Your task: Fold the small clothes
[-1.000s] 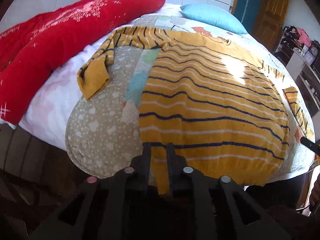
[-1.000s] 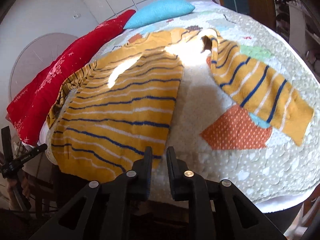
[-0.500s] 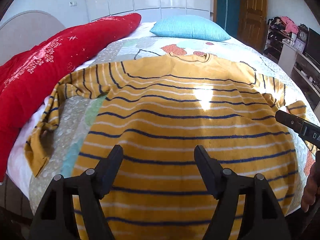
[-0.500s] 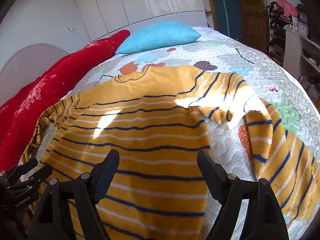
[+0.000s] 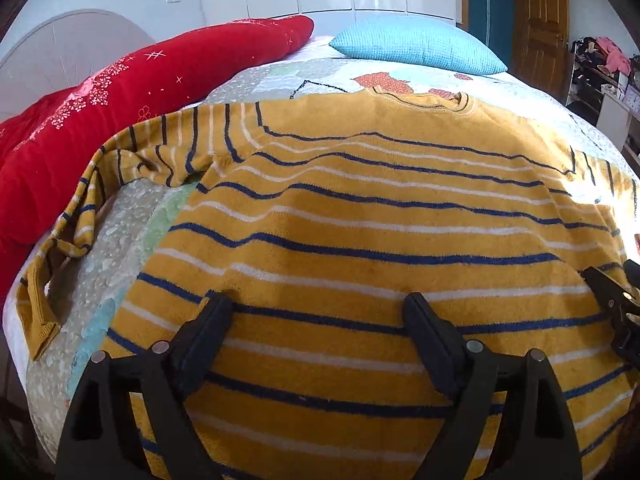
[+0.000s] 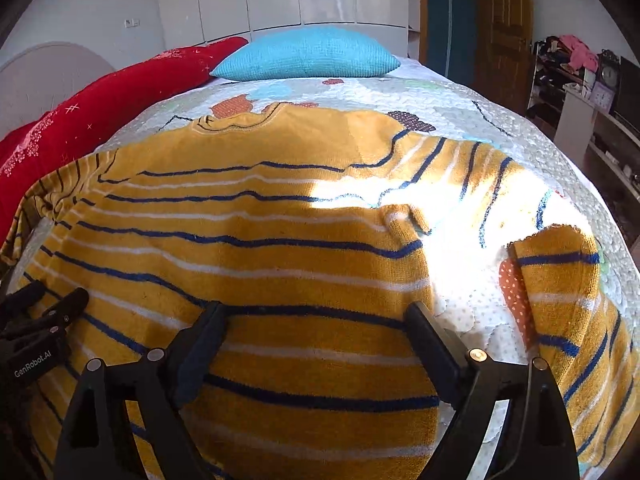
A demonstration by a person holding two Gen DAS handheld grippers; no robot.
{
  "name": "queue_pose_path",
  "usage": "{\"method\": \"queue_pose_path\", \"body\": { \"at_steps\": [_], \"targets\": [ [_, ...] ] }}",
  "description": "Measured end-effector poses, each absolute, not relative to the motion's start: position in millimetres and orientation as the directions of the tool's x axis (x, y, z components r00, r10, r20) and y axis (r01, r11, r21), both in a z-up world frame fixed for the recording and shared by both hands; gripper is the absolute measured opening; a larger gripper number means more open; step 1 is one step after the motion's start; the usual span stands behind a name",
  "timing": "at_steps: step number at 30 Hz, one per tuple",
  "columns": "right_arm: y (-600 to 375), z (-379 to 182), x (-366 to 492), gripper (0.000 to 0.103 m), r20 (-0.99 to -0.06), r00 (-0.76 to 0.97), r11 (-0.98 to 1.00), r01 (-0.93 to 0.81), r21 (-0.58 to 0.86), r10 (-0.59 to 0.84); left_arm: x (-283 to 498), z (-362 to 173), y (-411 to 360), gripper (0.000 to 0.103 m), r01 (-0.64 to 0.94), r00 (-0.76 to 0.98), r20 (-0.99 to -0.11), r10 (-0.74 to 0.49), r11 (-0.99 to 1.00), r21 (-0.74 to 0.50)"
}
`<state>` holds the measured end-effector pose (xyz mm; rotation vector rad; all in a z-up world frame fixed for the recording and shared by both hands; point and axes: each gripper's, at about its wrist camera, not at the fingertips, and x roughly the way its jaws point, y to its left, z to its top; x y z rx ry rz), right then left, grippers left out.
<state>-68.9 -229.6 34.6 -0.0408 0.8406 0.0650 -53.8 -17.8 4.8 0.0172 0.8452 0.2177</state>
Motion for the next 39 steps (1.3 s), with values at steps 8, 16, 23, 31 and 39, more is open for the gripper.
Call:
{"method": "queue_pose_path", "body": {
  "at_steps": [8, 16, 23, 31, 39],
  "targets": [
    [-229.7, 33.7, -69.9, 0.095, -0.738, 0.674, 0.997, -0.07, -0.015, 0.036, -54.2, 4.3, -15.1, 0.092, -0.19, 0.655, -0.731, 0.191, 0.978, 0.086],
    [-227.9, 33.5, -70.2, 0.096, -0.735, 0.678, 0.997, -0.068, -0.023, 0.03, -53.9, 4.1, -14.9, 0.093, -0.193, 0.656, -0.731, 0.187, 0.978, 0.076],
    [-228.5, 33.3, -70.1, 0.096, -0.735, 0.677, 0.997, -0.069, -0.023, 0.03, -53.7, 4.0, -15.0, 0.093, -0.194, 0.656, -0.731, 0.187, 0.978, 0.076],
    [-228.7, 33.5, -70.0, 0.096, -0.736, 0.677, 0.997, -0.07, -0.025, 0.029, -53.7, 4.0, -15.5, 0.093, -0.195, 0.656, -0.731, 0.188, 0.978, 0.076],
    [-229.9, 34.5, -71.0, 0.096, -0.735, 0.677, 0.997, -0.069, -0.028, 0.026, -53.5, 4.1, -17.0, 0.093, -0.2, 0.655, -0.73, 0.194, 0.977, 0.08]
  ]
}}
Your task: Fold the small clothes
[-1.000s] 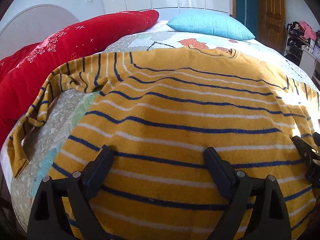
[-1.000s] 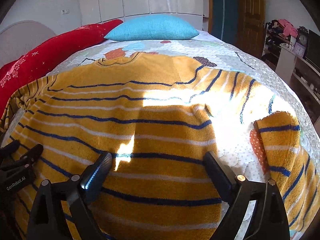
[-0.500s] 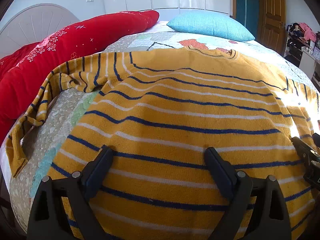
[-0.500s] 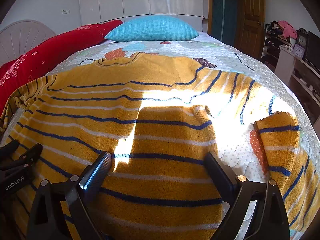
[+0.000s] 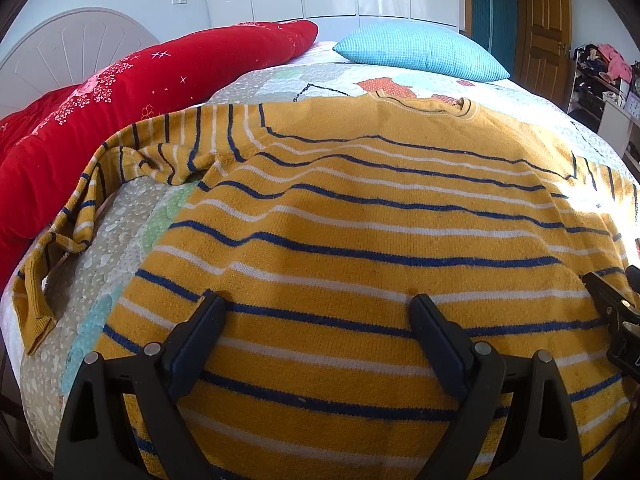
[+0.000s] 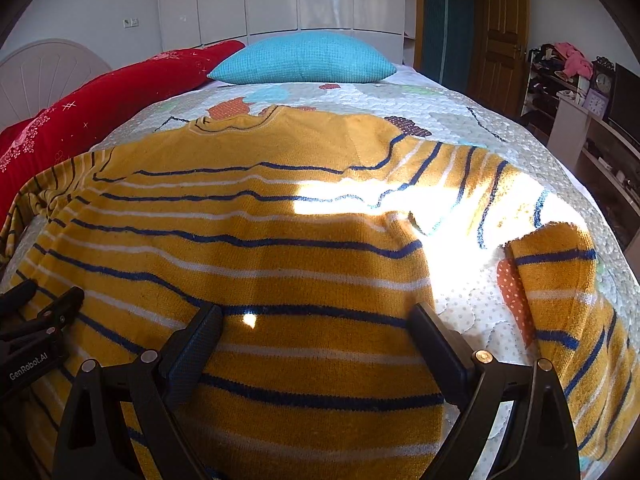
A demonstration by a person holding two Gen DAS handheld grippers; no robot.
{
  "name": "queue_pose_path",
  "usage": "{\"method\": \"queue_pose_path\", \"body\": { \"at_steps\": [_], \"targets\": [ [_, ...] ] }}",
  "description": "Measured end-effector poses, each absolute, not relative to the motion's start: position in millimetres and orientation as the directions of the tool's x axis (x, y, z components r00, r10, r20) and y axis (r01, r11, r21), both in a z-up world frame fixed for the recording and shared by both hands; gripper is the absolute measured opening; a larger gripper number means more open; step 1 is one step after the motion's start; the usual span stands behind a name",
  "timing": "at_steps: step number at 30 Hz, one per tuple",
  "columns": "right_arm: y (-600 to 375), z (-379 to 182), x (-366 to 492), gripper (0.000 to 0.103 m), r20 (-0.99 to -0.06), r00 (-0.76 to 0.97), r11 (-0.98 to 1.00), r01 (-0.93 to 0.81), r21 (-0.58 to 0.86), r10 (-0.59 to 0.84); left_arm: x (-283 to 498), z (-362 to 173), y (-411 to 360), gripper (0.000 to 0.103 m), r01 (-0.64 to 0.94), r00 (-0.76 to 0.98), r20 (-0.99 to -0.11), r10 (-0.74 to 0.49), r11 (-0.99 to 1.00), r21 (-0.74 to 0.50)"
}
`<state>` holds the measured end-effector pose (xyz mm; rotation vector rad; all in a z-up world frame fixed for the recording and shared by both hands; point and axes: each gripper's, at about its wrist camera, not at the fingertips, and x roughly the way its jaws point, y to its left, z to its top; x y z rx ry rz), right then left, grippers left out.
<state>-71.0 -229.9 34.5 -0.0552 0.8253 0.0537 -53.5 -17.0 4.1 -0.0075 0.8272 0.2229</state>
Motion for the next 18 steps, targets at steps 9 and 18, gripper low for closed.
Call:
{"method": "queue_pose_path", "body": {
  "at_steps": [9, 18],
  "targets": [
    [-230.6, 34.7, -71.2, 0.096, -0.735, 0.677, 0.997, -0.07, -0.028, 0.027, -54.3, 4.7, -17.8, 0.093, -0.201, 0.656, -0.728, 0.198, 0.976, 0.085],
    [-230.7, 34.7, -71.7, 0.097, -0.736, 0.677, 0.997, -0.069, -0.029, 0.025, -54.5, 4.8, -17.9, 0.093, -0.199, 0.657, -0.728, 0.197, 0.976, 0.085]
  ]
}}
